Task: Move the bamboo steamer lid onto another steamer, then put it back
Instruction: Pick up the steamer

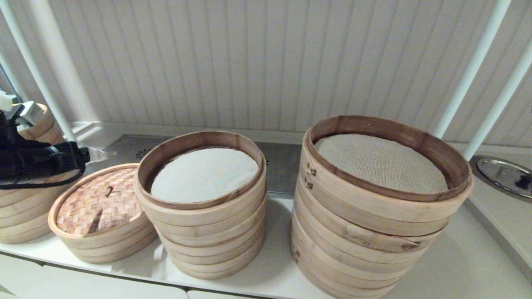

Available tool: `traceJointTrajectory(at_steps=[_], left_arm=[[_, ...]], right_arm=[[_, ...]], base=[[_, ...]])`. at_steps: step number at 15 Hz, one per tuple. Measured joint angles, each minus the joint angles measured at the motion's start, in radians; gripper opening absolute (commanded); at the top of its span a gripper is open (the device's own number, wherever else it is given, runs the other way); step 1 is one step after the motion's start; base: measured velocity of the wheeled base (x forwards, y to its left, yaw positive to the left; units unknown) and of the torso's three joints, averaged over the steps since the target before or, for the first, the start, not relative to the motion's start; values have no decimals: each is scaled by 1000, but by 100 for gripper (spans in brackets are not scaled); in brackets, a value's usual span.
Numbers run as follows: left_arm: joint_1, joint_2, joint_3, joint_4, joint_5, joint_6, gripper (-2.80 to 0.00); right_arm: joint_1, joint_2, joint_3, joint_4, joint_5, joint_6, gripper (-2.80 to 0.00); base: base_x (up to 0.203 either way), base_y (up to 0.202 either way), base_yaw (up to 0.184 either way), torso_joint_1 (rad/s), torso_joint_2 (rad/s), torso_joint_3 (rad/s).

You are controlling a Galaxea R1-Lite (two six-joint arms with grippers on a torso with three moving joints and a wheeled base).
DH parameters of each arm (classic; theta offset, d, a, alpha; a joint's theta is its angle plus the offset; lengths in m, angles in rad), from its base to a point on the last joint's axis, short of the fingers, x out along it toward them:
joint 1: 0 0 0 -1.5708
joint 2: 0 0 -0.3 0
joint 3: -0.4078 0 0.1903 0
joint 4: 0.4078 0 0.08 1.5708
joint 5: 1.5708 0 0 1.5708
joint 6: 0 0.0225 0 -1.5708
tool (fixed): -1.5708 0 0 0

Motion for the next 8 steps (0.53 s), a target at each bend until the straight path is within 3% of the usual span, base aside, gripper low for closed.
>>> traceJointTrajectory(at_steps=[3, 8], left_arm=[[-21, -57, 36, 63, 0, 16, 0], [-41, -198, 194, 57, 6, 17, 0]], right_arm=[[0, 0, 0, 0, 0, 0, -280], [0, 0, 0, 0, 0, 0, -280]], base=[[0, 0, 0, 0, 0, 0], [0, 0, 0, 0, 0, 0]])
